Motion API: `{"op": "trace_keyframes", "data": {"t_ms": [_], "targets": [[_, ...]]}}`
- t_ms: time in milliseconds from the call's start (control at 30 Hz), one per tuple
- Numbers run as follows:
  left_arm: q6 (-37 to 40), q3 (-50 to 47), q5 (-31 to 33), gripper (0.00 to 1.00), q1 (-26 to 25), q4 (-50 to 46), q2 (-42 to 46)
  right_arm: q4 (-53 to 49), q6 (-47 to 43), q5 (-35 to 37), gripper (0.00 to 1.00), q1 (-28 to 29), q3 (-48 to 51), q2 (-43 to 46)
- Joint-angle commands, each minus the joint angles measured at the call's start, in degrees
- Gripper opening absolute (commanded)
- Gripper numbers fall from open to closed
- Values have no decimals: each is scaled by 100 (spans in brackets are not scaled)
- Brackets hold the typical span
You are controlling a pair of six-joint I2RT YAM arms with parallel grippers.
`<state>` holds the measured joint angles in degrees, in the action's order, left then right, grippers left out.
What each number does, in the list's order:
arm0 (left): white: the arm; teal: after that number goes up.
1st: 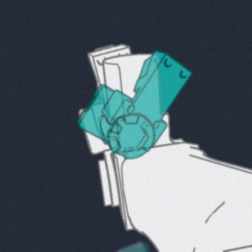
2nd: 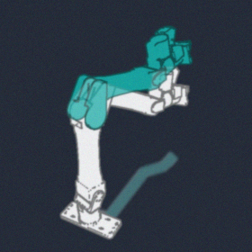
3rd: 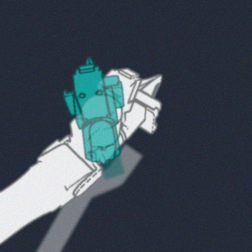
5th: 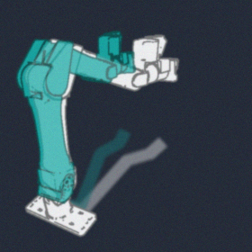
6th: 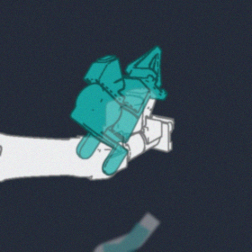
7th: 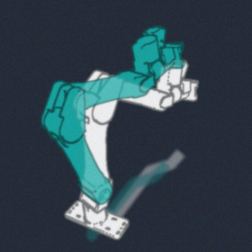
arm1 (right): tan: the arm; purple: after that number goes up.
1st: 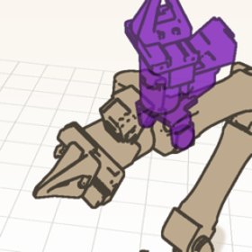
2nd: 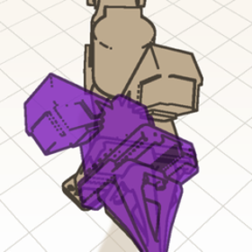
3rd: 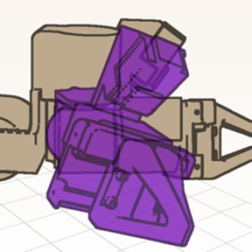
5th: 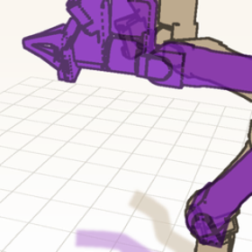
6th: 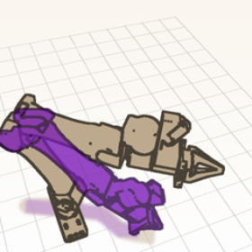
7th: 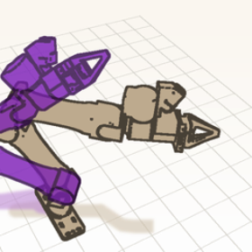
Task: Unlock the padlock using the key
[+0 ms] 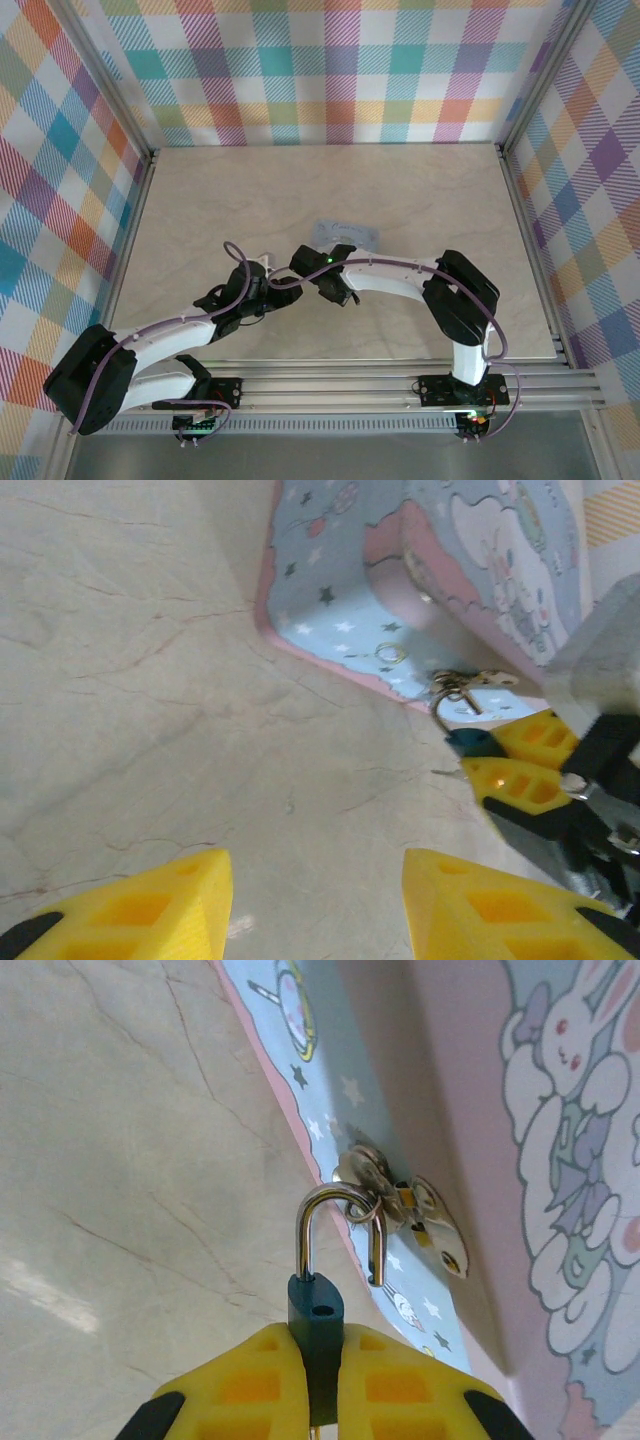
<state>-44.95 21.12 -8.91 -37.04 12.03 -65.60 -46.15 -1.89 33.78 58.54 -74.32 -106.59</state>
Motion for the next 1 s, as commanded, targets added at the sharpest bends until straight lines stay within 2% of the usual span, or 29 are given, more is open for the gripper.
{"op": "trace_keyframes", "data": {"t_ms": [0, 267, 667, 833, 967], "targets": [[170, -67, -6, 48, 91, -129, 140, 48, -707, 516, 0, 26, -168, 110], [188, -121, 59, 48, 135, -252, 308, 198, -974, 933, 0, 40, -214, 132], [243, -169, 117, 48, 188, -581, 574, 1238, -1747, 1542, 0, 30, -110, -208], [255, -210, 170, 48, 197, -718, 739, 1870, -2028, 1504, 0, 27, -47, -91], [255, -240, 214, 48, 211, -803, 846, 2238, -2177, 987, 0, 24, -55, 147]]}}
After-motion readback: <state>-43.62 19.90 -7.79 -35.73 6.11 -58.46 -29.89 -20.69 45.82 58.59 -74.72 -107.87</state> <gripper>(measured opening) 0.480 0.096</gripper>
